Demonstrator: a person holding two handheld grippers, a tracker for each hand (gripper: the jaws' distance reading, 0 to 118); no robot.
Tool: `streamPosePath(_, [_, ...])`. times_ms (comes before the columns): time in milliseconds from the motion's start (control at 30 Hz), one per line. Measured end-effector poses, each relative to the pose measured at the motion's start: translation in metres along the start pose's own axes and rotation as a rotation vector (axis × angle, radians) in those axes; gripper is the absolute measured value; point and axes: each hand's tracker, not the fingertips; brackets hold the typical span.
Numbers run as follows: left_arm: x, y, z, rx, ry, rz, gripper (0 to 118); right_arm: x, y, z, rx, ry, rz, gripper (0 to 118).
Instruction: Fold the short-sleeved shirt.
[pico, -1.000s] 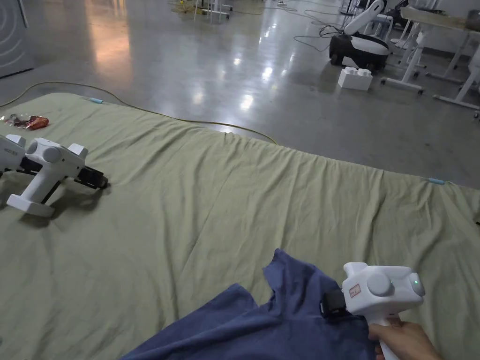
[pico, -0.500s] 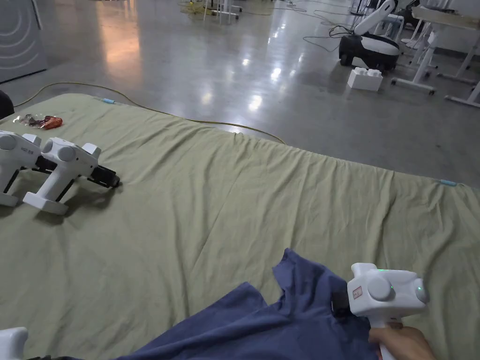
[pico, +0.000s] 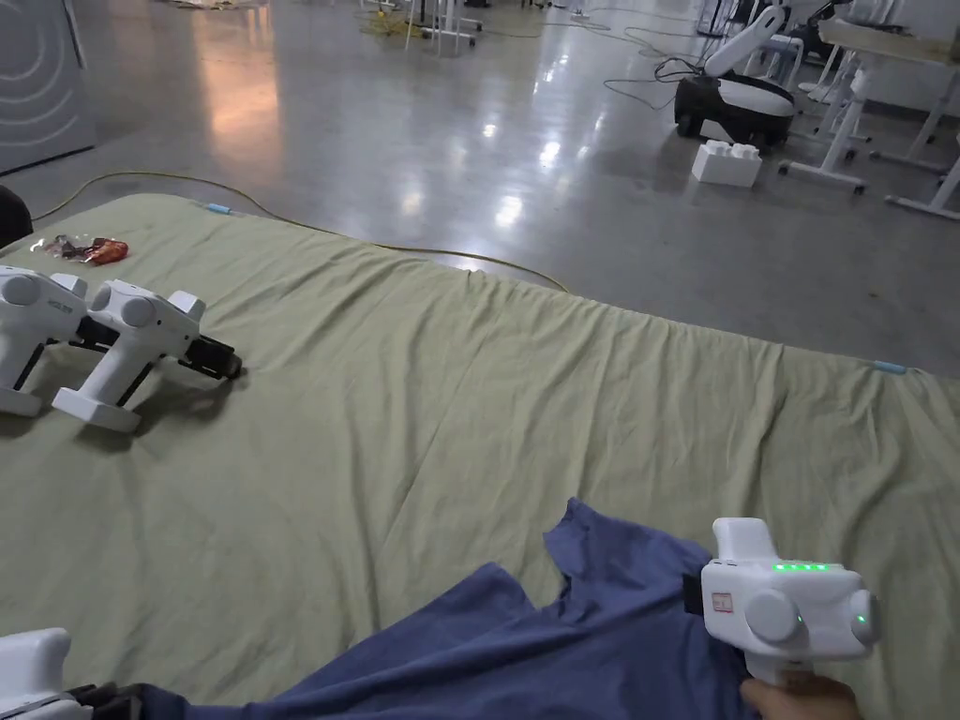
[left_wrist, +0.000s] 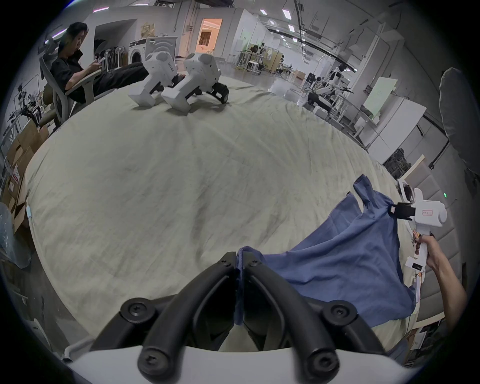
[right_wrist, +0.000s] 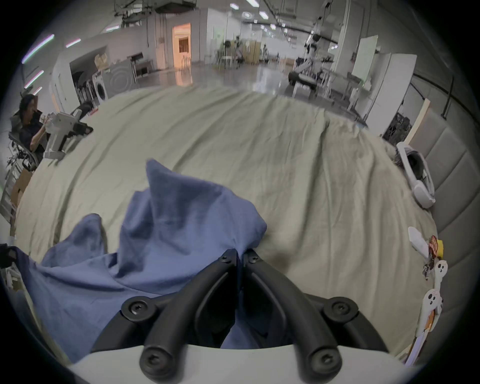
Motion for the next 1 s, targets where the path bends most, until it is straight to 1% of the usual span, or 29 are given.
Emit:
streamPosePath(67, [0.002,0.004,0.006,0.026,-0.006,-0.011,6,0.007,-0.003,0.019,0.053,-0.001,-0.027,5])
streamPosePath(167, [0.013,0.013,0.019,0.067,-0.026,-0.045,6,0.016,-0.009,0.055,0.127,-0.003,-0.101,5])
streamPosePath(300, [0.026,0.033,0.029,0.111,-0.059,-0.072,6,0.036,-0.015,0.097,0.175,-0.012,-0.113,5])
streamPosePath(333, [0.03,0.039,0.033,0.132,-0.074,-0.082,6,0.041,-0.015,0.108,0.212,-0.017,-0.129,5])
streamPosePath(367, [0.035,0.046,0.038,0.158,-0.078,-0.09,6,0.047,-0.015,0.119,0.215,-0.015,-0.133,5])
streamPosePath(433, [0.048,0.063,0.049,0.191,-0.112,-0.114,6,0.055,-0.012,0.146,0.264,-0.057,-0.148,5])
streamPosePath(467, [0.054,0.072,0.055,0.212,-0.119,-0.122,6,0.061,-0.009,0.157,0.268,-0.055,-0.144,5])
streamPosePath(533, [0.07,0.09,0.067,0.245,-0.144,-0.154,6,0.074,-0.004,0.18,0.319,-0.089,-0.161,5])
streamPosePath(767, [0.129,0.161,0.103,0.364,-0.203,-0.236,6,0.108,0.03,0.262,0.45,-0.169,-0.186,5])
streamPosePath(833, [0.146,0.178,0.111,0.397,-0.2,-0.266,6,0.116,0.043,0.279,0.483,-0.18,-0.193,5])
streamPosePath(900, [0.163,0.198,0.118,0.415,-0.21,-0.281,6,0.123,0.058,0.296,0.515,-0.214,-0.193,5])
streamPosePath(1000, [0.176,0.232,0.118,0.448,-0.212,-0.292,6,0.13,0.081,0.319,0.557,-0.237,-0.202,5])
